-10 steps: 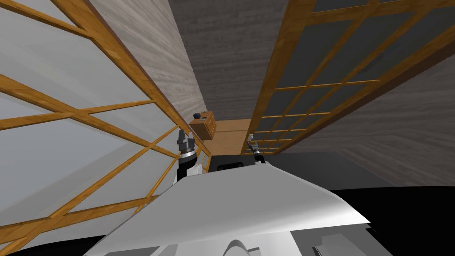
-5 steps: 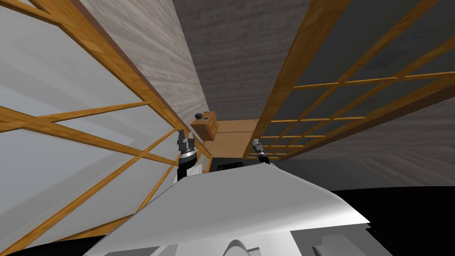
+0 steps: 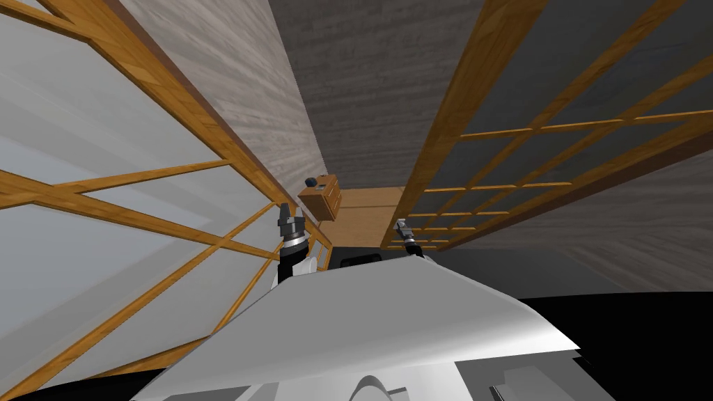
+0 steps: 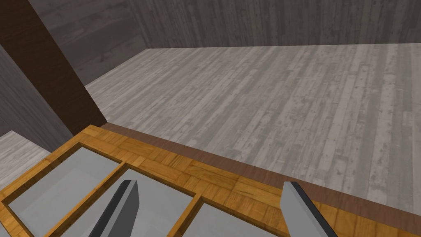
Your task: Pull the door open
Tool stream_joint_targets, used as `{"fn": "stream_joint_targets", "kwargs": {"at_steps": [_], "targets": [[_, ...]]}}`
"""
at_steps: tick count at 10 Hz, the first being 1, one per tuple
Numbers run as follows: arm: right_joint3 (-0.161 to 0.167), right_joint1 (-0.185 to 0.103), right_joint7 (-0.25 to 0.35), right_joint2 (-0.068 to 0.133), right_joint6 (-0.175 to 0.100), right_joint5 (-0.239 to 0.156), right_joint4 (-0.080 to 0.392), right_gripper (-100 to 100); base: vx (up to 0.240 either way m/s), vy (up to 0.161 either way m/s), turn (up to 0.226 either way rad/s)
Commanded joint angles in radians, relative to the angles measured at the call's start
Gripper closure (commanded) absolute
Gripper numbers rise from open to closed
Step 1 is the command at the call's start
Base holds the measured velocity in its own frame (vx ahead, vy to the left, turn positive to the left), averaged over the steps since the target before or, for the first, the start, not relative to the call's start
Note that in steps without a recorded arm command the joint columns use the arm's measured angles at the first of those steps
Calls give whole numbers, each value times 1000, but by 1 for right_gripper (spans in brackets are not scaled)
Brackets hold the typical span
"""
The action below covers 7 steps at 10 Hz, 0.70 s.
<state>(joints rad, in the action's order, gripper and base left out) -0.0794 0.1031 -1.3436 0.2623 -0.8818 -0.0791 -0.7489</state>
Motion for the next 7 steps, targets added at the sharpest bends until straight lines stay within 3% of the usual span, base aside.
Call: {"fn": "stream_joint_targets", "kwargs": {"at_steps": [1,2,7], "targets": [[3,-1,1,-3,-2,1,-1,100,0,0,0],[3,-1,1,-3,-2,1,-1,100,0,0,0],[5,-5,129,0,0,-16,5,100,-22,-11,29]]}}
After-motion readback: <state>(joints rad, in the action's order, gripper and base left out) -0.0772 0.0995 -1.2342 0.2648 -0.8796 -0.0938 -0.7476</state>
